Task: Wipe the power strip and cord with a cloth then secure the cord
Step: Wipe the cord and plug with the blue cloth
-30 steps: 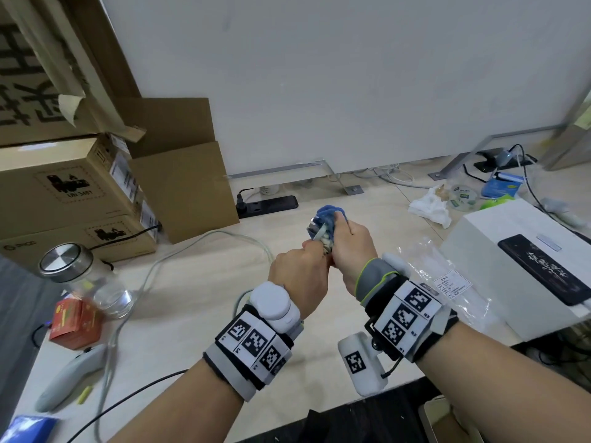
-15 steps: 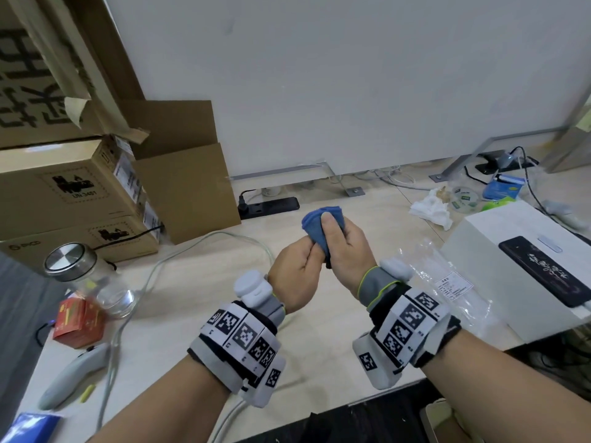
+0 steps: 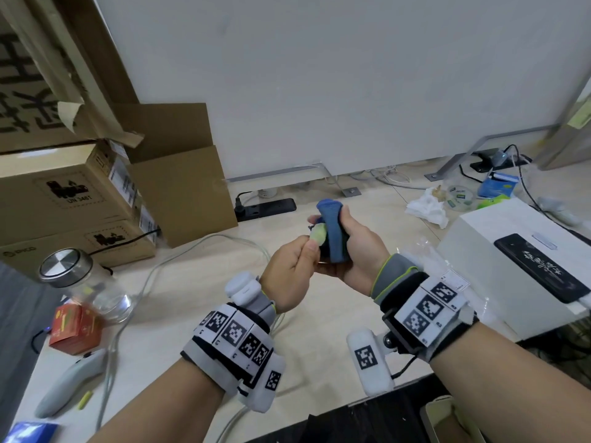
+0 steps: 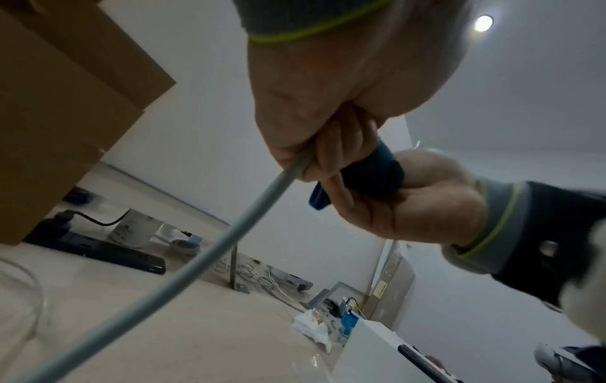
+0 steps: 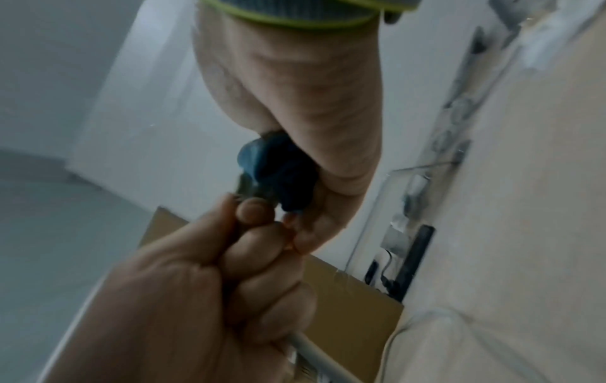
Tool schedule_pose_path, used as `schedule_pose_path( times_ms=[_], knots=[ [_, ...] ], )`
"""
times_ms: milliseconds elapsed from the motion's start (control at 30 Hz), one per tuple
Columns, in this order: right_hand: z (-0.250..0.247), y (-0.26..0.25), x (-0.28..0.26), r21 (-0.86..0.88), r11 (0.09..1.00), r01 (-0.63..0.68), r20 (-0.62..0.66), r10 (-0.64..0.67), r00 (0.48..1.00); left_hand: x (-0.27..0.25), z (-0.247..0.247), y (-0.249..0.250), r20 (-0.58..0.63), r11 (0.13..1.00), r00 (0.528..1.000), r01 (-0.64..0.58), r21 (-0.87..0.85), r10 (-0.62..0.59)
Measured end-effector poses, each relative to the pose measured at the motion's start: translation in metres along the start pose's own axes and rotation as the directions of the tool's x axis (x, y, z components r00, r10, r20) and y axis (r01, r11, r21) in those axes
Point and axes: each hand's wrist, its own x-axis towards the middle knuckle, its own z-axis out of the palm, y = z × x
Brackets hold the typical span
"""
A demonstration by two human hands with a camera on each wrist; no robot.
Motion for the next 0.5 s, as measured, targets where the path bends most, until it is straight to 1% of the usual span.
schedule_pose_path(
  times_ms=[33, 67, 100, 133, 167, 200, 233, 267, 333, 400, 433, 467, 500],
  knots=[
    [0.002, 0.004, 0.000, -0.096, 0.993, 0.073, 0.013, -0.072, 0.997, 0.002, 0.001, 0.000, -0.005, 1.000, 1.000, 0.021, -0.024, -0.021],
    [0.003, 0.010, 0.001, -0.244, 0.954, 0.176, 0.005, -0.180, 0.984, 0.003, 0.002, -0.001, -0.001, 0.998, 0.999, 0.034, -0.044, -0.034],
    [0.005, 0.014, 0.001, -0.412, 0.869, 0.273, -0.004, -0.301, 0.954, 0.003, 0.003, 0.000, 0.004, 0.999, 0.999, 0.035, -0.042, -0.035],
    [0.004, 0.018, 0.003, -0.541, 0.770, 0.339, -0.013, -0.410, 0.912, 0.003, 0.005, 0.003, 0.004, 1.000, 1.000, 0.026, -0.011, -0.026],
    [0.003, 0.019, 0.004, -0.608, 0.700, 0.374, -0.020, -0.484, 0.875, 0.003, 0.007, 0.005, -0.004, 1.000, 1.000, 0.006, 0.025, -0.006],
    [0.002, 0.018, 0.007, -0.631, 0.671, 0.388, -0.035, -0.525, 0.851, 0.002, 0.007, 0.008, -0.017, 0.999, 1.000, -0.013, 0.043, 0.014],
    [0.001, 0.017, 0.009, -0.640, 0.668, 0.380, -0.060, -0.537, 0.841, 0.001, 0.007, 0.009, -0.020, 0.998, 0.999, -0.027, 0.053, 0.028],
    [-0.002, 0.015, 0.011, -0.637, 0.684, 0.356, -0.096, -0.529, 0.843, 0.000, 0.007, 0.009, -0.017, 0.998, 0.999, -0.040, 0.056, 0.041],
    [-0.004, 0.014, 0.015, -0.580, 0.763, 0.285, -0.174, -0.458, 0.872, 0.001, 0.007, 0.007, -0.003, 0.997, 0.999, -0.049, 0.058, 0.050],
    [-0.004, 0.013, 0.014, -0.437, 0.880, 0.186, -0.226, -0.307, 0.924, 0.001, 0.006, 0.002, 0.015, 0.998, 0.999, -0.031, 0.060, 0.030],
    [-0.005, 0.011, 0.014, -0.330, 0.936, 0.124, -0.225, -0.205, 0.952, 0.001, 0.005, 0.001, 0.022, 0.999, 1.000, -0.016, 0.044, 0.015],
    [-0.007, 0.009, 0.012, -0.217, 0.974, 0.059, -0.191, -0.102, 0.976, 0.002, 0.004, -0.001, 0.028, 1.000, 1.000, 0.008, 0.020, -0.008],
    [-0.008, 0.006, 0.009, -0.115, 0.993, 0.013, -0.131, -0.028, 0.991, 0.003, 0.004, -0.002, 0.034, 0.999, 0.999, 0.040, -0.009, -0.040]
  ],
)
